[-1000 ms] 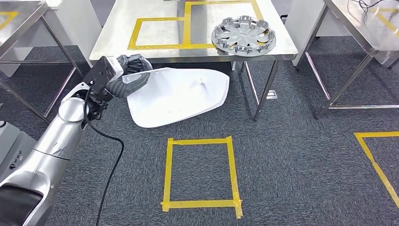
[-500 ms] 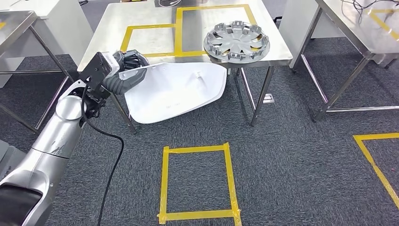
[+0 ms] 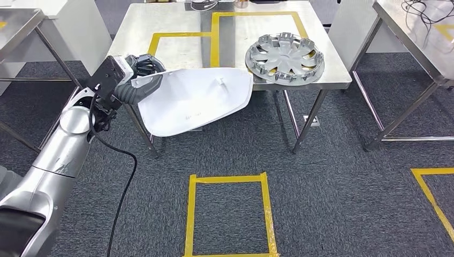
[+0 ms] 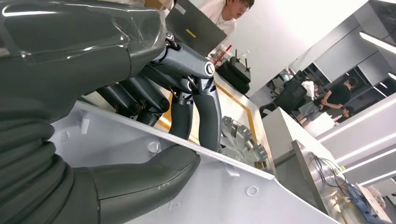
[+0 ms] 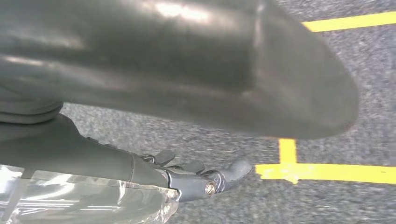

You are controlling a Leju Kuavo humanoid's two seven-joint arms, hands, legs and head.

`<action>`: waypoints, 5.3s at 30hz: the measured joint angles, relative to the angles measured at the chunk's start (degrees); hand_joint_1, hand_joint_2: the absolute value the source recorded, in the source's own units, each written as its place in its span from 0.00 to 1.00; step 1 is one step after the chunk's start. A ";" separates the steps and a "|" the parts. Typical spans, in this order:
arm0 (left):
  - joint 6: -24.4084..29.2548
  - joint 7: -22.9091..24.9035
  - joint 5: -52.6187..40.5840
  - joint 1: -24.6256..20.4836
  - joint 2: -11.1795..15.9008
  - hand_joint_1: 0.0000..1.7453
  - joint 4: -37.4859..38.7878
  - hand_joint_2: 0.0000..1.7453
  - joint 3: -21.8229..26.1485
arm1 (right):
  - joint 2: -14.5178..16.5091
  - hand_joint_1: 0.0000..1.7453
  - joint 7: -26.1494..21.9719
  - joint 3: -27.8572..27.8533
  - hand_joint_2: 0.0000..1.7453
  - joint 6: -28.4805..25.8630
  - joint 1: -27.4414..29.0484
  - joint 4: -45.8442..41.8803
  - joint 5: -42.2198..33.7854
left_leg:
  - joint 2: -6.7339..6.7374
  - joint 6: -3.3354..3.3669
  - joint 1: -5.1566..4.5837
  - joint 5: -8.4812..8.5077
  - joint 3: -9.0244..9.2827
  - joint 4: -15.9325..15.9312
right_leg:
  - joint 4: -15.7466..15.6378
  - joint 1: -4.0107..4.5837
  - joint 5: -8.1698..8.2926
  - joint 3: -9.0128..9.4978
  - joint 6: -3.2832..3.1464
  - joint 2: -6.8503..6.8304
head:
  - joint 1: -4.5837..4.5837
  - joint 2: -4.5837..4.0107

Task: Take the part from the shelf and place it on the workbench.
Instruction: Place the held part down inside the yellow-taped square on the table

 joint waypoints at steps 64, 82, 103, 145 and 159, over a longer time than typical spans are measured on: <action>-0.58 0.01 0.77 1.13 -0.08 1.00 0.66 1.00 -0.92 | -0.47 0.00 0.43 0.01 0.00 -2.97 -0.12 1.92 0.58 | -0.34 -1.19 0.31 1.93 -2.85 0.06 | -5.53 0.68 3.66 3.61 -1.62 0.00 | -0.40 0.00; -0.73 0.92 0.48 2.17 -0.29 1.00 2.16 1.00 -2.16 | -0.11 0.00 0.70 0.02 0.00 -2.42 -0.61 1.96 1.83 | 0.85 -2.76 1.72 5.81 -6.70 0.39 | -5.03 0.23 -0.71 9.13 -1.54 0.38 | -0.52 0.00; 1.39 -0.29 -1.38 -0.18 -4.15 1.00 11.34 1.00 -6.72 | -0.02 0.00 1.86 1.13 0.00 -2.40 -1.85 2.29 4.79 | 0.78 -2.17 1.56 5.82 -7.00 0.46 | -5.66 0.13 -0.61 9.15 -1.01 0.23 | -0.51 0.00; 23.53 7.32 -1.71 -6.39 -6.67 1.00 20.46 1.00 -0.81 | 1.34 0.00 3.64 1.27 0.00 -2.39 -3.39 3.32 6.84 | 0.85 -0.94 1.53 5.20 -6.38 0.04 | -4.58 -0.15 -1.62 8.84 -0.34 0.13 | -0.50 0.00; 41.59 6.80 -0.96 -6.27 -8.19 1.00 27.25 1.00 0.02 | 1.73 0.00 4.50 0.29 0.00 -3.15 -3.86 3.29 8.36 | 0.55 -1.83 1.61 3.35 -6.43 2.24 | -2.86 -0.85 1.96 3.84 0.03 -0.21 | -0.55 0.00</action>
